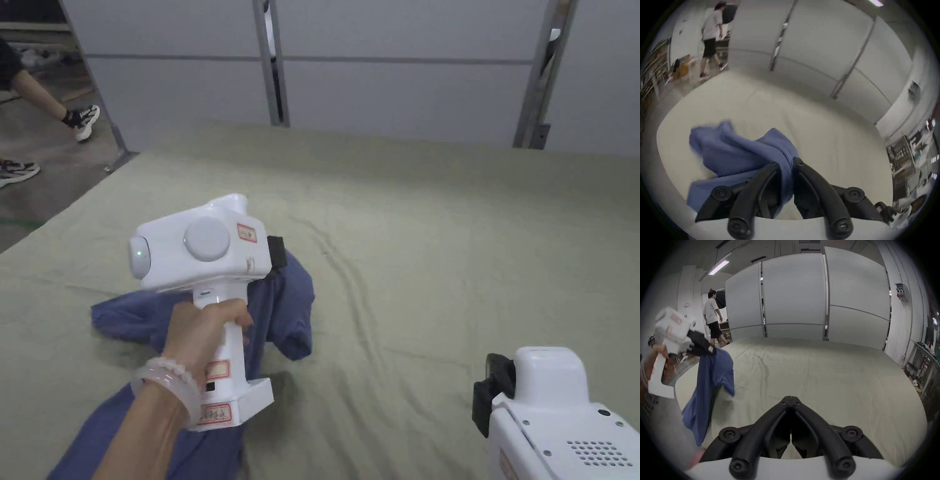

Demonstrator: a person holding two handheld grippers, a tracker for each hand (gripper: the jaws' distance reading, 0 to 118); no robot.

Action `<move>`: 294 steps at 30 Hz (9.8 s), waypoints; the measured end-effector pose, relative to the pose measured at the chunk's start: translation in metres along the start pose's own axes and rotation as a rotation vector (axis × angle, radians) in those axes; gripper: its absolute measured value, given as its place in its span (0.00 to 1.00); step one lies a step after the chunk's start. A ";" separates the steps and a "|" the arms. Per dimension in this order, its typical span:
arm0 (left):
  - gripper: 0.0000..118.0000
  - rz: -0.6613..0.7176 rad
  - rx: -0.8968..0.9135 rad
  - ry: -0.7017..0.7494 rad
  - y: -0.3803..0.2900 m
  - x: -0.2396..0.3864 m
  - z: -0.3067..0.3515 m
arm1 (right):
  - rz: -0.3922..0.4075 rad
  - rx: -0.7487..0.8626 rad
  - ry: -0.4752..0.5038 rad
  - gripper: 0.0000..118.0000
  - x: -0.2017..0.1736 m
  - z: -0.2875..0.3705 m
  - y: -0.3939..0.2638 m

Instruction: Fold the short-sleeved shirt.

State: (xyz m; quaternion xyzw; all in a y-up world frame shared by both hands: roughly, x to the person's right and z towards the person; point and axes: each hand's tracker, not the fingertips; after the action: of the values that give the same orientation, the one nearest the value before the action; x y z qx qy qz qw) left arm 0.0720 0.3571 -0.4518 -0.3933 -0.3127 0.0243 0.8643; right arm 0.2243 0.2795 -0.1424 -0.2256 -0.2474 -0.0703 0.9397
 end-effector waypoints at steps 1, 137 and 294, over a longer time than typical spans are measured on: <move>0.08 -0.037 0.012 -0.029 0.006 0.023 0.007 | -0.008 0.012 -0.012 0.00 0.005 0.004 0.003; 0.07 -0.258 -0.051 0.055 -0.122 0.071 0.065 | -0.106 -0.179 -0.246 0.02 0.259 -0.007 0.163; 0.05 -0.501 -0.323 -0.067 -0.076 0.175 -0.236 | -0.505 -0.439 -0.367 0.01 0.325 0.075 -0.100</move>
State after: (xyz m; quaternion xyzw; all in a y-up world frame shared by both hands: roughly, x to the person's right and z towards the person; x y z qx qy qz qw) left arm 0.3295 0.1981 -0.4244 -0.4353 -0.4282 -0.2271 0.7587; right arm 0.4495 0.2188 0.1161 -0.3624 -0.4384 -0.3094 0.7621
